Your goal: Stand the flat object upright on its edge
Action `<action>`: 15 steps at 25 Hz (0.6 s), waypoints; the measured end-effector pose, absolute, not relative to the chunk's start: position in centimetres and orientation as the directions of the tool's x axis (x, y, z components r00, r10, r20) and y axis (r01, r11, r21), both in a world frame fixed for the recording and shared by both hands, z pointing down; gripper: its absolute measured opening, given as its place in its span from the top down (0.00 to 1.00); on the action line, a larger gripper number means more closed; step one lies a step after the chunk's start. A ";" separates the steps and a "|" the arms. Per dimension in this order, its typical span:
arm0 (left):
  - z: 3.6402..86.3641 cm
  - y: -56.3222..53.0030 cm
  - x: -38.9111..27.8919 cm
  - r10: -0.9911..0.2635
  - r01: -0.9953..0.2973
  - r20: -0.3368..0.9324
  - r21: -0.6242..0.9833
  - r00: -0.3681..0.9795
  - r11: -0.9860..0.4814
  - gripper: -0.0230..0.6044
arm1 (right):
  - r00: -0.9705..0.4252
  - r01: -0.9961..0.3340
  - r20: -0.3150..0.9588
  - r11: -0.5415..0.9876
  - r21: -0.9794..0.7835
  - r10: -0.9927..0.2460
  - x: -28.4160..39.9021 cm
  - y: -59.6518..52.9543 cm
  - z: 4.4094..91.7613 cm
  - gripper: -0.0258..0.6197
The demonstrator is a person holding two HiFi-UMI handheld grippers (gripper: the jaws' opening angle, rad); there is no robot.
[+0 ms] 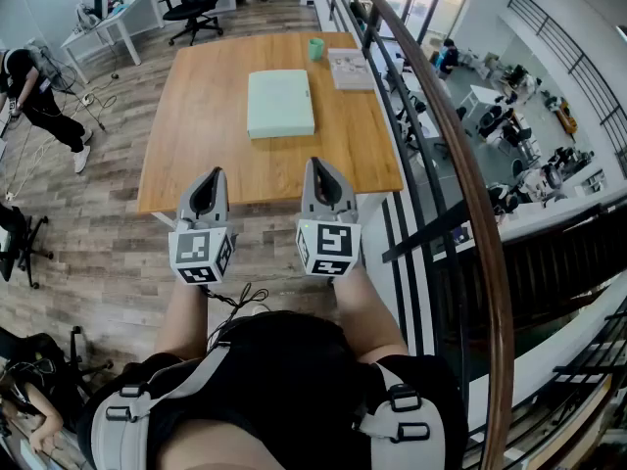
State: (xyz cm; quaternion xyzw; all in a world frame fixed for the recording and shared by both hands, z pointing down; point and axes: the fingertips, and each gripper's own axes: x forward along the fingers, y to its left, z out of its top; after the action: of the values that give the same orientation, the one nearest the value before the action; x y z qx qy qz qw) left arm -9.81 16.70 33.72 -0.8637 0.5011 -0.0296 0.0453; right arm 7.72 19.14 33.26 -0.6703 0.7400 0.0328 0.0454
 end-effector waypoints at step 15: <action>33.6 15.6 -10.4 -0.859 -0.856 -0.004 -0.085 0.513 -0.510 0.97 | -0.090 -0.995 -0.127 0.094 -0.027 -0.988 6.8 18.7 33.1 0.96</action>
State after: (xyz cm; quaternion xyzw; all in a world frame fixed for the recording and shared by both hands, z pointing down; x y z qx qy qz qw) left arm -10.42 15.58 33.59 -0.8688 0.4933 -0.0192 0.0381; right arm 6.80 18.71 33.10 -0.6721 0.7375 0.0332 0.0561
